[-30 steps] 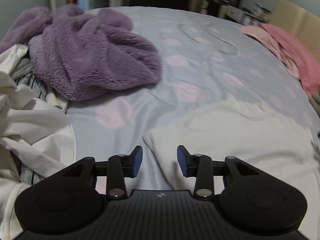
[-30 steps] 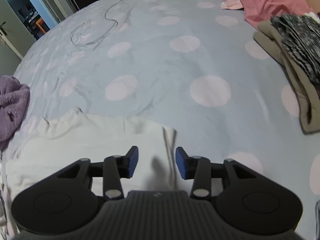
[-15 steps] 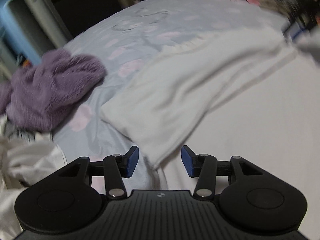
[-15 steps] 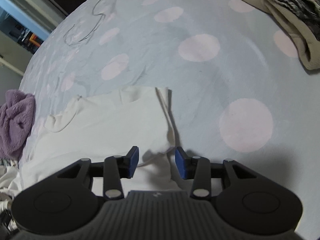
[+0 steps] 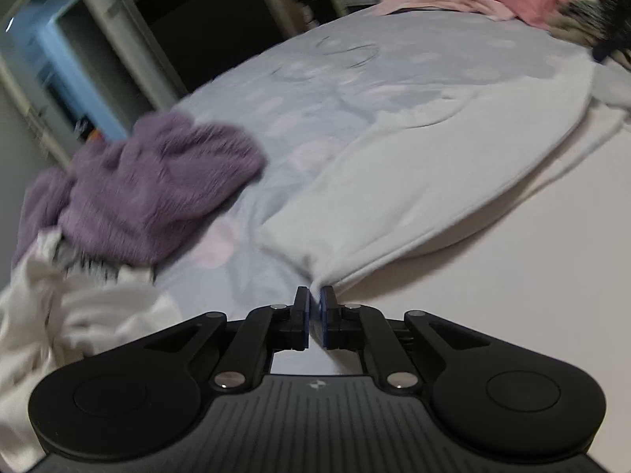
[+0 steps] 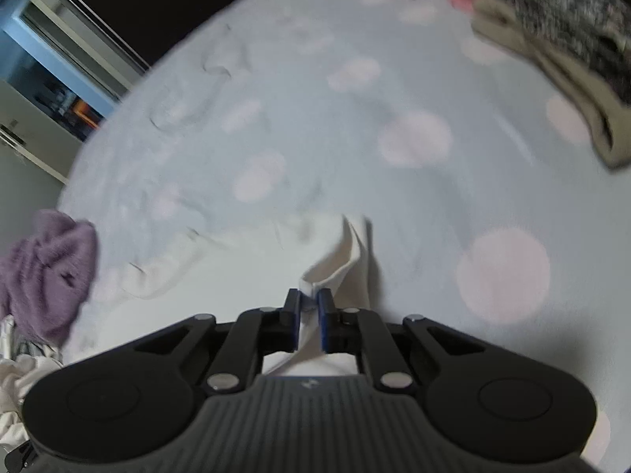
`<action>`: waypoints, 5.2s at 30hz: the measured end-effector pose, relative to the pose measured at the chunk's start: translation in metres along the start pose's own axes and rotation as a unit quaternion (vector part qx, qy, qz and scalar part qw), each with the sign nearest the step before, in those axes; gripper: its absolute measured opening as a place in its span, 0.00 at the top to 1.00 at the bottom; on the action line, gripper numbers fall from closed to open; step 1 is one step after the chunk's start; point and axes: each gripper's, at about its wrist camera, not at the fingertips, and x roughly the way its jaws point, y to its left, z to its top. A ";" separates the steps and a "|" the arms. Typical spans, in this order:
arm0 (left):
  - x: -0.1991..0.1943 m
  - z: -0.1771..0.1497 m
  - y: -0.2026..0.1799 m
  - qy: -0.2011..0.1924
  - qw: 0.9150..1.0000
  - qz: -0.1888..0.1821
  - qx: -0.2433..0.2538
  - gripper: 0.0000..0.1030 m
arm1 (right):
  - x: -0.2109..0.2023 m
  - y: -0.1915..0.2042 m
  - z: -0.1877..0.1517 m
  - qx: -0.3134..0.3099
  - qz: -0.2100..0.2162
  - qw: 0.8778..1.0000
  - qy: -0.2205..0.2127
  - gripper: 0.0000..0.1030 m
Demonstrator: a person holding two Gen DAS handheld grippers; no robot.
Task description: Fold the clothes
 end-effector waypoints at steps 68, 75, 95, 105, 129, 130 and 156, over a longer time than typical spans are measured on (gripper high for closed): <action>-0.180 -0.206 -0.199 0.066 0.902 -0.095 0.417 0.73 | -0.132 0.010 -0.432 -0.799 -0.101 0.574 0.150 0.63; -0.175 -0.199 -0.192 0.066 0.912 -0.063 0.400 0.78 | -0.133 0.013 -0.429 -0.794 -0.113 0.583 0.131 0.69; -0.179 -0.155 -0.151 0.080 0.952 -0.030 0.293 0.96 | -0.133 0.013 -0.410 -0.795 -0.181 0.575 0.071 0.96; -0.186 -0.072 -0.086 0.029 0.986 -0.037 0.158 0.96 | -0.158 0.046 -0.326 -0.739 -0.167 0.653 -0.008 0.96; -0.069 0.085 0.009 -0.004 0.997 0.024 0.075 0.96 | -0.086 0.148 -0.121 -0.694 -0.197 0.686 -0.099 0.96; -0.061 0.086 0.010 -0.001 0.997 0.024 0.074 0.96 | -0.079 0.149 -0.116 -0.691 -0.196 0.689 -0.098 0.96; 0.036 0.122 0.023 0.000 0.999 0.024 0.043 0.96 | 0.017 0.148 -0.068 -0.666 -0.199 0.712 -0.099 0.96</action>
